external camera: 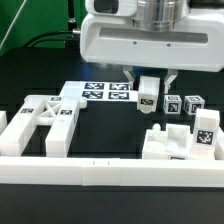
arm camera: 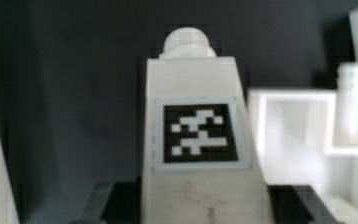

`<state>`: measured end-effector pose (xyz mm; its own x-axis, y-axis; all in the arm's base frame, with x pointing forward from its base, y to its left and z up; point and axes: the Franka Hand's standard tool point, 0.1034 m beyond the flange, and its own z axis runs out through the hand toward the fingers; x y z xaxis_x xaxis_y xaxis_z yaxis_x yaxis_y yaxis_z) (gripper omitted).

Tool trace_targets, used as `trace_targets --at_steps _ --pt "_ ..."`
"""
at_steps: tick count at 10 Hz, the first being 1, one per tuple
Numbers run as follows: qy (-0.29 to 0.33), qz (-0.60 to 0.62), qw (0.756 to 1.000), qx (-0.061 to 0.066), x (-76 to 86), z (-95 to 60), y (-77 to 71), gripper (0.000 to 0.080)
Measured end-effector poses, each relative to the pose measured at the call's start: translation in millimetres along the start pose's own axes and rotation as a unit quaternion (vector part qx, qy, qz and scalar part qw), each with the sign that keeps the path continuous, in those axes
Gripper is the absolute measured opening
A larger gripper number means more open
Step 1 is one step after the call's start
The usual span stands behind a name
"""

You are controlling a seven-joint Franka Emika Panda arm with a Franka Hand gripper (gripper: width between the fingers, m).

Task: Assemble chair

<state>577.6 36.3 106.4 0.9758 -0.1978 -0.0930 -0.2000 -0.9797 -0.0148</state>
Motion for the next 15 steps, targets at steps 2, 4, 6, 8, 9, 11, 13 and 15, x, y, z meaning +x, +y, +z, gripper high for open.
trace_targets --at_steps 2,4,6,8,9,11,13,15 --pt "0.061 -0.015 0.998 0.000 12.3 -12.4 -4.9 0.0287" --pt "0.135 -0.022 0.991 0.007 13.6 -11.2 -9.6 0.0287" --pt "0.202 -0.025 0.979 0.013 17.5 -11.8 -12.7 0.0287" --pt "0.268 -0.025 0.963 0.018 27.0 -18.0 -11.3 0.0287" --pt "0.310 -0.026 0.950 0.020 35.0 -19.4 -13.8 0.0287" --pt "0.326 -0.042 0.944 0.014 40.0 -21.2 -12.7 0.0287" --pt "0.325 -0.045 0.945 0.013 39.5 -19.0 -12.1 0.0287" --pt "0.322 -0.061 0.945 0.003 44.8 -8.1 -12.0 0.0287"
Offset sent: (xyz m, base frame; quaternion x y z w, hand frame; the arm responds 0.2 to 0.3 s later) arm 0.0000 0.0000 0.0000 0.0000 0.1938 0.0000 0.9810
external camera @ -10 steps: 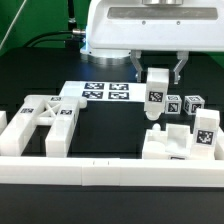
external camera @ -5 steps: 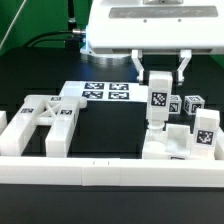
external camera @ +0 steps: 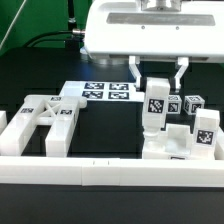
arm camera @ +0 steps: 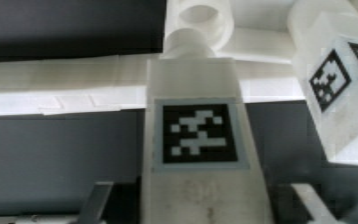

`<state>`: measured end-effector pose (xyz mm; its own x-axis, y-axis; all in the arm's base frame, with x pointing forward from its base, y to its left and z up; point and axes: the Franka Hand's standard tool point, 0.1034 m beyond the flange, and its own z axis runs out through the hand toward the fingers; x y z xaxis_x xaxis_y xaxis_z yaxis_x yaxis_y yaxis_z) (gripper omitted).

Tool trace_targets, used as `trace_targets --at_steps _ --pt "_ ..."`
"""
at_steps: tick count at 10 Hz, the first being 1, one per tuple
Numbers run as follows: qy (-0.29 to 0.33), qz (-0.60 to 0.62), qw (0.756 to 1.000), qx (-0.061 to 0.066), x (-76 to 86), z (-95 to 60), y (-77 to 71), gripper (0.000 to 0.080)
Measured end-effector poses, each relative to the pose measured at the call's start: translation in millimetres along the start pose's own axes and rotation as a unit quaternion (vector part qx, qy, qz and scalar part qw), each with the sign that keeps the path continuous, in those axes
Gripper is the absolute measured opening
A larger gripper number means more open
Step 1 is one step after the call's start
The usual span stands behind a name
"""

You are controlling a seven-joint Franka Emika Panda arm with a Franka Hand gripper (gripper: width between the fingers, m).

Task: Assemble chair

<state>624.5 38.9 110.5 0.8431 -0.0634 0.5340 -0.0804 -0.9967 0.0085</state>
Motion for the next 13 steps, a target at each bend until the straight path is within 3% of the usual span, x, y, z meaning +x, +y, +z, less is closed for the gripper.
trace_targets --at_steps 3,13 --pt "-0.007 -0.006 1.000 0.001 -7.4 9.5 -6.8 0.0287" --pt "0.002 -0.012 1.000 -0.004 -15.8 19.5 -3.3 0.0287"
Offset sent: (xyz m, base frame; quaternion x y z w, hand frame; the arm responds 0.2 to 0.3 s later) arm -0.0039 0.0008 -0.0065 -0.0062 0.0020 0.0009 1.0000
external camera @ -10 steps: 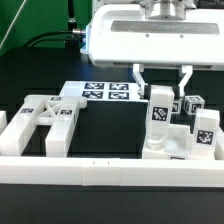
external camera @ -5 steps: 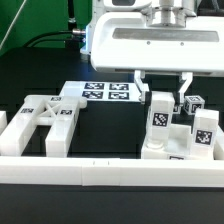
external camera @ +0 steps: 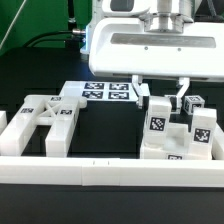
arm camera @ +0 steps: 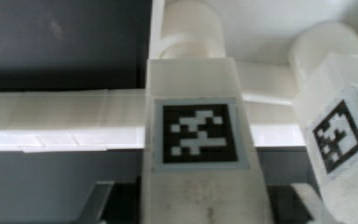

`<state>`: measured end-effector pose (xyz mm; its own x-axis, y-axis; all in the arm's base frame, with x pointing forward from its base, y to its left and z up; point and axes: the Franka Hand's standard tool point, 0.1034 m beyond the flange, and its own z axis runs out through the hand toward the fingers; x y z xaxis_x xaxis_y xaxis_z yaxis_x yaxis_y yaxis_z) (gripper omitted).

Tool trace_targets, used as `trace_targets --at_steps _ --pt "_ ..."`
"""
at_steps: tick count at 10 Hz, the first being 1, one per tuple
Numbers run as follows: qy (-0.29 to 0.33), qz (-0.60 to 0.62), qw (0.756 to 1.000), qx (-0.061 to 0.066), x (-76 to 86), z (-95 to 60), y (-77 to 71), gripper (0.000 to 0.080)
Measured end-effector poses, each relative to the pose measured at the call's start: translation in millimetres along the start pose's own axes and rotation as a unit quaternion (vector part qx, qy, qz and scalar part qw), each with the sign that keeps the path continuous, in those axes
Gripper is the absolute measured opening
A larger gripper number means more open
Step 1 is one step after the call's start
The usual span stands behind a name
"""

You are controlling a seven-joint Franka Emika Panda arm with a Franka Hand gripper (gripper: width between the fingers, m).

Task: Assemble chair

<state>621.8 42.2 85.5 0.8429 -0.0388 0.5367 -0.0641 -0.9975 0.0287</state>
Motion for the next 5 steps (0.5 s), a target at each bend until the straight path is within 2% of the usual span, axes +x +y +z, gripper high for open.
trace_targets --at_steps 3,5 --pt "0.011 -0.004 1.000 -0.001 1.4 1.3 0.4 0.0287" --pt "0.009 -0.008 1.000 0.000 4.6 -1.3 0.4 0.0572"
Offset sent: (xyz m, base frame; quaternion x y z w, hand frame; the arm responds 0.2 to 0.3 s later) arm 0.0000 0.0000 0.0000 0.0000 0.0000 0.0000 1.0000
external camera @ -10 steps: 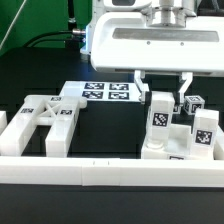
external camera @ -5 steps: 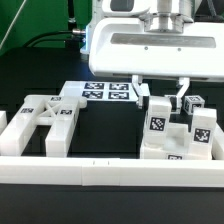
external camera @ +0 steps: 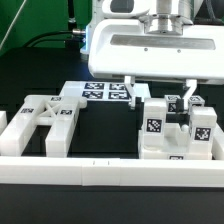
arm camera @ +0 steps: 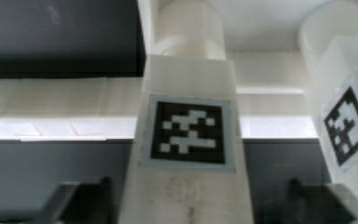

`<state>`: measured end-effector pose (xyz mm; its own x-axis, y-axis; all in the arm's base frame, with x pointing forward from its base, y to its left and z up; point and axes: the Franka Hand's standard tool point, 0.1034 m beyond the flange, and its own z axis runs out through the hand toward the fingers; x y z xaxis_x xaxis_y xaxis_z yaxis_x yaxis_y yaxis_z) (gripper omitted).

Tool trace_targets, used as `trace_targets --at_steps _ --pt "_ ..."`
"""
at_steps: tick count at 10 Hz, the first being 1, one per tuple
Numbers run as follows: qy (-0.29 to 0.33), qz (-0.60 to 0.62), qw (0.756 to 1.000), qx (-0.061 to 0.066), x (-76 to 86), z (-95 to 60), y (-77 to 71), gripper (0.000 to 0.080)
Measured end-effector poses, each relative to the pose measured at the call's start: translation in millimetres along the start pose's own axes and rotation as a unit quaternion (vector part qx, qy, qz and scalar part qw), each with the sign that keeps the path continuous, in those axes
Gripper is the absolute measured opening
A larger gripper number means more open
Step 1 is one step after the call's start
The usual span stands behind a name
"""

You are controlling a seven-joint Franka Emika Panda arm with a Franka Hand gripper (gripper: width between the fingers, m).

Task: Assemble chair

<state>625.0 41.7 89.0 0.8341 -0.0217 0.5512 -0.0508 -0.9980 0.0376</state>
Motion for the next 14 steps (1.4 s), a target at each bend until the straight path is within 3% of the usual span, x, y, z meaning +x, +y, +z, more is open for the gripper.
trace_targets --at_steps 1,7,10,12,13,14 --pt "0.001 -0.002 1.000 0.001 2.5 -2.1 0.3 0.0633" --pt "-0.004 -0.020 1.000 0.004 26.7 -18.8 10.9 0.0649" --pt "-0.024 -0.022 0.999 0.005 21.1 -14.7 10.4 0.0649" --pt "-0.098 -0.020 0.995 0.010 13.9 -8.8 11.9 0.0649" --pt "-0.115 -0.019 0.993 0.012 20.0 -8.1 10.9 0.0649" --pt "-0.157 -0.018 0.987 0.016 11.7 -7.5 9.8 0.0649"
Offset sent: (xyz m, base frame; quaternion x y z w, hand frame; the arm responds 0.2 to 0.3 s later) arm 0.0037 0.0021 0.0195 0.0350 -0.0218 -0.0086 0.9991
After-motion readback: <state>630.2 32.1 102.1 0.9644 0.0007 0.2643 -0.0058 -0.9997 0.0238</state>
